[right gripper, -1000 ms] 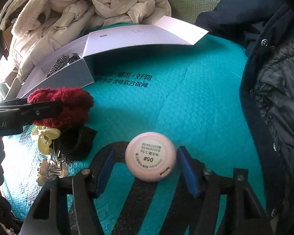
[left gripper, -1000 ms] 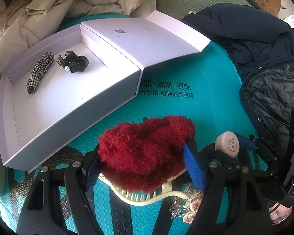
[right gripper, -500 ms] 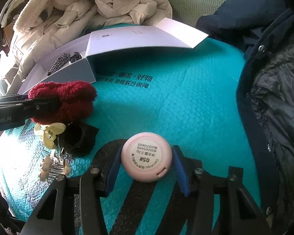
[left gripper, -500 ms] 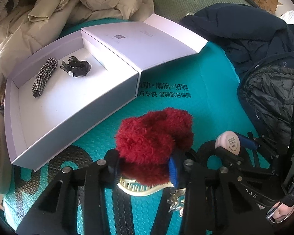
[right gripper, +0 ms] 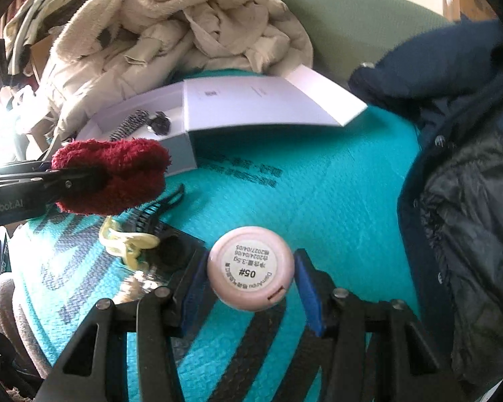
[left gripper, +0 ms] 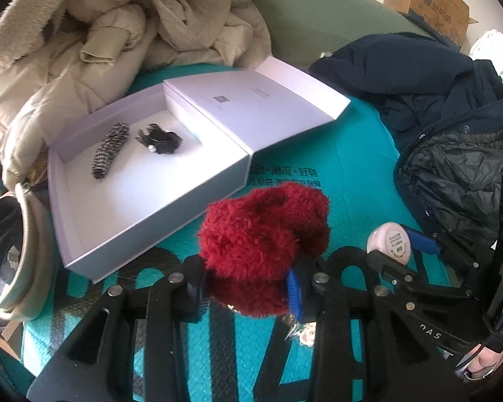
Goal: Organize objects
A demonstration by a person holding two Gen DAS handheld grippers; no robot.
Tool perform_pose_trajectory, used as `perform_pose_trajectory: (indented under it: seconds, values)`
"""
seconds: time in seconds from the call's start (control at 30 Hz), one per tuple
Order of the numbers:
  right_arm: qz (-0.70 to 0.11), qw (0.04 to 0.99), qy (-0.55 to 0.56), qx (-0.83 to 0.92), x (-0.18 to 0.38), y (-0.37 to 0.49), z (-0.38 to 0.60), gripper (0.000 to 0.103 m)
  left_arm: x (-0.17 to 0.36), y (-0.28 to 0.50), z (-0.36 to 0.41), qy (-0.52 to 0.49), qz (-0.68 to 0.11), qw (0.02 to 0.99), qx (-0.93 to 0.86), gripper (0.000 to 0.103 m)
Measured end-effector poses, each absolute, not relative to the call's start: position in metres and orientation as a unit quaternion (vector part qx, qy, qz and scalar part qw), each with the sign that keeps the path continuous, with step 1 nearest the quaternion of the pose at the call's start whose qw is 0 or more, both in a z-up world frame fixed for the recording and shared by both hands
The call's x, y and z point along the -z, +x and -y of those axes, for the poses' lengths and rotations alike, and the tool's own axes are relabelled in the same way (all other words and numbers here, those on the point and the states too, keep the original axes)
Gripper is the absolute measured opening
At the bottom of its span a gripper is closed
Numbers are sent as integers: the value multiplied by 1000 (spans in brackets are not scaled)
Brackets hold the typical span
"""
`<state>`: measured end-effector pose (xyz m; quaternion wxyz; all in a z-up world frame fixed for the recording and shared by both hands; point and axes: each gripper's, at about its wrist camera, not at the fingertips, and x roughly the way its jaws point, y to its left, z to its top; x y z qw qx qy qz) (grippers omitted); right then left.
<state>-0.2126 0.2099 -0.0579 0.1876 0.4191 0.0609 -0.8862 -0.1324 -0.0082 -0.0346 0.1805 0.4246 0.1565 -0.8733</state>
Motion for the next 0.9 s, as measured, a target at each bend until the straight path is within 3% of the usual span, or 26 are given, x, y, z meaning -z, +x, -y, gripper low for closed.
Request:
perform_pose_trajectory:
  seconds: [0.9]
  values:
    - [-127,326,385,854,31,-154,-108,52,21,2,32,406,-189,285,848,34]
